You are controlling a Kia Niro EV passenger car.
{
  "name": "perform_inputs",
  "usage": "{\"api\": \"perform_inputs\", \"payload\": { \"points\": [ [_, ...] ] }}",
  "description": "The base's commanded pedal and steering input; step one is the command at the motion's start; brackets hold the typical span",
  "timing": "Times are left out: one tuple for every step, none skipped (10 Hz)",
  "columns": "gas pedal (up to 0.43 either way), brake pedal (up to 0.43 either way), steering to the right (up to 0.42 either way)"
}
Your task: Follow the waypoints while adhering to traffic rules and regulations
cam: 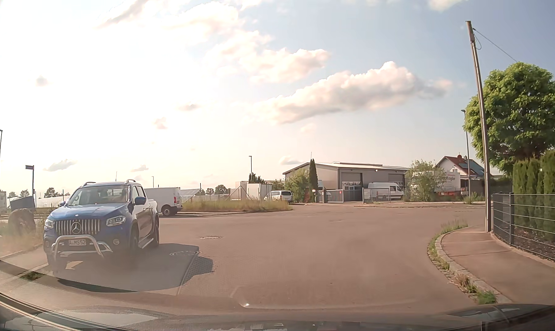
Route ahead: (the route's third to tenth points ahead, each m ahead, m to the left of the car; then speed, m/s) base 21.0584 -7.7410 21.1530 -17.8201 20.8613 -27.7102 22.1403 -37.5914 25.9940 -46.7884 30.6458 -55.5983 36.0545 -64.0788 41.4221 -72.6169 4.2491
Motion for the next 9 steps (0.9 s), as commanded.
{"api": "perform_inputs", "payload": {
  "points": [
    [0.000, 0.134, 0.023],
    [0.000, 0.128, 0.029],
    [0.000, 0.159, 0.036],
    [0.000, 0.189, 0.043],
    [0.000, 0.189, 0.049],
    [0.000, 0.177, 0.055],
    [0.000, 0.159, 0.063],
    [0.000, 0.159, 0.068],
    [0.000, 0.159, 0.070]
  ]
}}
